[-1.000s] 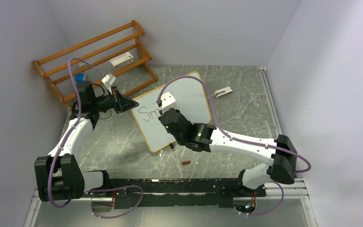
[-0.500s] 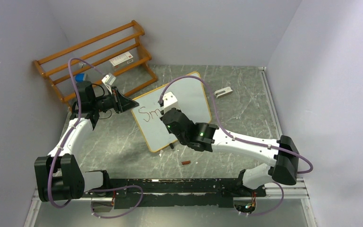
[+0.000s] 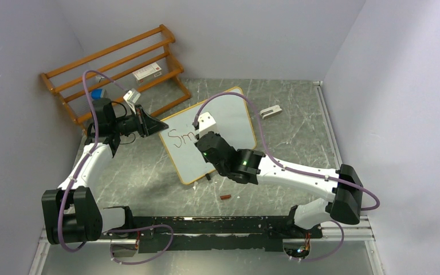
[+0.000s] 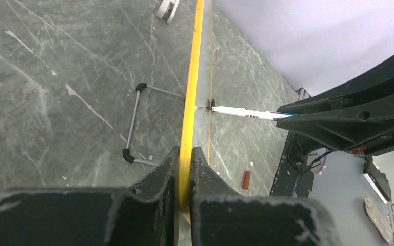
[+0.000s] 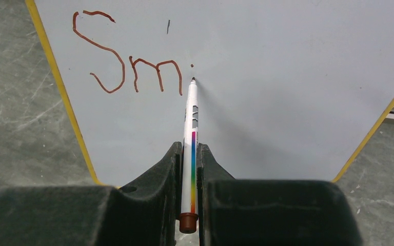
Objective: Write a sentence on the whiteboard
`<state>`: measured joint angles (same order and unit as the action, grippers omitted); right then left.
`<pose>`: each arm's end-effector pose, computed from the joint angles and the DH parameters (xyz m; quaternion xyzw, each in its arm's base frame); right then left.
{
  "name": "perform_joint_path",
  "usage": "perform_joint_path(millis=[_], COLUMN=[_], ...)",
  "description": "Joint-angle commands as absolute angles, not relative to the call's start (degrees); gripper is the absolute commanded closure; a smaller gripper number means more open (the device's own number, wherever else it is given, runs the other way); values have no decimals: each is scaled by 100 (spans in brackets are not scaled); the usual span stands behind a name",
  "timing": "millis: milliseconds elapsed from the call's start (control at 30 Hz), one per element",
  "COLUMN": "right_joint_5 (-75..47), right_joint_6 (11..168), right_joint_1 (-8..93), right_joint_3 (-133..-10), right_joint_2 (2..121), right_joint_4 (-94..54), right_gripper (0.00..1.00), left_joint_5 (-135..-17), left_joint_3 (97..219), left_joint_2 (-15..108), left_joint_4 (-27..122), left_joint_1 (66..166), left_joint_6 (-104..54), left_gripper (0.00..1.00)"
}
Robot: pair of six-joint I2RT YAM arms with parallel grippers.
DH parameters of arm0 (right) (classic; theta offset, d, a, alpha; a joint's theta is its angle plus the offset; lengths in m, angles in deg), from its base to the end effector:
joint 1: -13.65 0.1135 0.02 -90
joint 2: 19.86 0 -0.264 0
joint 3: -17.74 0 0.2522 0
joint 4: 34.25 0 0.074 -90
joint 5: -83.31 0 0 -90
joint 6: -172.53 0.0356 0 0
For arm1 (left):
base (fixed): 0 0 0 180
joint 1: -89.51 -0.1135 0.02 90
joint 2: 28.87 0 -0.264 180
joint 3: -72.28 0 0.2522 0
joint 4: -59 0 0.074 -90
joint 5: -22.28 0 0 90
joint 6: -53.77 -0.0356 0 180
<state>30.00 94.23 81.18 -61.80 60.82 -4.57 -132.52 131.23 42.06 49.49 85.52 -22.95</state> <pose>0.1410 0.2852 0.3165 -0.2491 0.8021 0.0880 0.5356 0.2650 -0.0138 0.2780 0.1934 0.7352 -0.4799 0.4378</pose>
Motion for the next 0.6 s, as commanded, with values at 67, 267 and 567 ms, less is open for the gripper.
perform_joint_path(millis=[67,267,567], right_joint_5=[3084,3113,3154], right_joint_6=[9424,9361,9386], right_joint_1=[8084,8089,8089], right_joint_3=[-6171,-6226,-6245], right_joint_2=[6061,6162,6249], right_joint_4=[-716,-776,-632], right_gripper=[100,100,100], left_joint_5=[-12827,-12833,-12835], left_joint_3=[13148,13148,13157], left_joint_2=[4320,4324,4330], left_joint_4=[4797,4805,4809], left_joint_1=[8467,8468,8468], left_joint_6=[-2789,-2781,-2781], left_gripper=[95,95,95])
